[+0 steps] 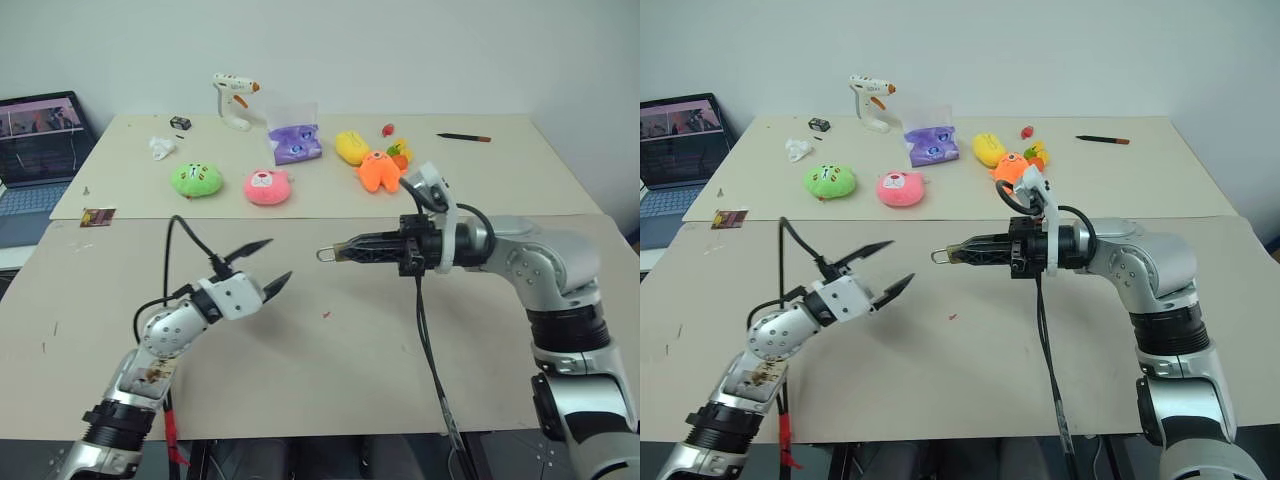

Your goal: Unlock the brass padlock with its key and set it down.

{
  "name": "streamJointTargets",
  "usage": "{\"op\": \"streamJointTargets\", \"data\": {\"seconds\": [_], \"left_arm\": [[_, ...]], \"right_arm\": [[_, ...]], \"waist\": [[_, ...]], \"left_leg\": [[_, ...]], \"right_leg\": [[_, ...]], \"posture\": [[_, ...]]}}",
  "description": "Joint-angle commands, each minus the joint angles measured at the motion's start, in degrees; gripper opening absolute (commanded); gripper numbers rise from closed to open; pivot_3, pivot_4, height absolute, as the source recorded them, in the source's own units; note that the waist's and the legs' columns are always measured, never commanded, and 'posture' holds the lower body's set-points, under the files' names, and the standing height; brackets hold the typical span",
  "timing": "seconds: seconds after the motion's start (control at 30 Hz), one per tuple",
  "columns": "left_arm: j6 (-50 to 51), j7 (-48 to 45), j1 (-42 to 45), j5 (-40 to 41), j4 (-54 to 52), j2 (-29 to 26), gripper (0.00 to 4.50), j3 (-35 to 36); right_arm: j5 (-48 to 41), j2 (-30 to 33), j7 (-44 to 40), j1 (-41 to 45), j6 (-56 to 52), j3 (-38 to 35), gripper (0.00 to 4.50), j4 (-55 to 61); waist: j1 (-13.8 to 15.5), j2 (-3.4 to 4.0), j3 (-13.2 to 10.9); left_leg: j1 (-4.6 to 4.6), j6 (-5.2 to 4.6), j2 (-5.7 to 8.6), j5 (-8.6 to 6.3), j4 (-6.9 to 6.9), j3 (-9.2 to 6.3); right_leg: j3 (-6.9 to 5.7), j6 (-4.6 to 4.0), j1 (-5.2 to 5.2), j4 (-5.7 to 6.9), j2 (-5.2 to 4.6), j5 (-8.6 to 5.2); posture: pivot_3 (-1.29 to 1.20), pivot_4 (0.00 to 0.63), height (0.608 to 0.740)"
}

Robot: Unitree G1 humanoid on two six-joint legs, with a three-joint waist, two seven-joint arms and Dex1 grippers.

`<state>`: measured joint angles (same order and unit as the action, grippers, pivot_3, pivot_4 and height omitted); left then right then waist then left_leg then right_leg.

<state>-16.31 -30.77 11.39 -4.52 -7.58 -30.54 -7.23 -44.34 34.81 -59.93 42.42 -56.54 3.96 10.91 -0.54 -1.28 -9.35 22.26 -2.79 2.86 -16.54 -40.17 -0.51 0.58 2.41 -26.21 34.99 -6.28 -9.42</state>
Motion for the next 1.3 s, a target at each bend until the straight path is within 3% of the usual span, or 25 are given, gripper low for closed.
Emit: {"op": "streamJointTargets", "data": {"seconds": [0.03,0.17,0.2,0.37,0.47,0.9,1.3], "left_arm": [[9.1,-0.5,0.5,4.9,-10.5,3.2,1.53,-1.2],[25.9,-1.5,-0.5,18.6,-18.2,8.0,0.15,-1.8],[29.6,-1.4,-0.8,22.3,-19.8,9.0,0.04,-1.5],[42.5,-0.7,-3.1,34.0,-25.0,10.1,0.04,0.3],[45.4,-1.0,-4.5,36.7,-26.5,9.4,0.04,0.9],[49.2,0.0,-6.0,45.8,-28.1,10.9,0.04,4.8],[48.9,-0.5,-8.2,46.3,-29.2,10.1,0.04,3.8]], "right_arm": [[-2.7,0.5,-0.3,0.2,-0.8,-1.7,0.18,3.5],[-3.4,1.4,-0.7,0.0,-1.0,-1.8,0.18,4.0],[-3.5,1.6,-0.7,0.0,-1.0,-1.8,0.18,4.0],[-3.8,2.3,-0.7,-0.3,-0.9,-2.1,0.18,4.0],[-4.0,2.5,-0.7,-0.6,-0.9,-2.3,0.18,4.3],[-3.9,3.1,-0.6,-1.3,-0.2,-2.0,0.18,3.8],[-0.4,2.6,-2.4,-0.5,2.3,0.3,0.18,0.8]], "waist": [[-0.1,0.00,0.0],[-0.1,0.00,0.0],[-0.1,0.00,0.0],[-0.3,0.00,0.0],[-0.2,0.00,0.0],[-0.1,-0.01,0.0],[-0.1,-0.01,0.0]], "left_leg": [[-0.01,0.00,0.03,0.00,-0.01,0.01],[-0.04,-0.01,0.05,0.00,-0.03,-0.01],[-0.04,0.00,0.05,0.00,-0.03,-0.03],[-0.09,0.00,0.06,0.01,-0.04,-0.03],[-0.13,0.01,0.07,0.01,-0.04,-0.02],[-0.15,0.02,0.11,0.02,-0.04,-0.02],[-0.18,0.03,0.13,0.03,-0.04,-0.02]], "right_leg": [[0.03,0.00,0.01,-0.01,0.00,0.00],[0.04,0.01,0.04,-0.01,-0.03,0.00],[0.03,0.01,0.04,-0.01,-0.02,0.00],[0.07,0.01,0.04,0.00,0.02,0.00],[0.09,0.01,0.08,-0.01,0.03,0.00],[0.13,0.01,0.12,-0.03,0.02,0.00],[0.15,0.00,0.16,-0.04,0.02,0.00]], "posture": [[0.00,0.150,0.739],[0.00,0.150,0.739],[0.00,0.150,0.739],[0.00,0.150,0.739],[0.00,0.150,0.739],[0.00,0.150,0.739],[0.00,0.150,0.739]]}}
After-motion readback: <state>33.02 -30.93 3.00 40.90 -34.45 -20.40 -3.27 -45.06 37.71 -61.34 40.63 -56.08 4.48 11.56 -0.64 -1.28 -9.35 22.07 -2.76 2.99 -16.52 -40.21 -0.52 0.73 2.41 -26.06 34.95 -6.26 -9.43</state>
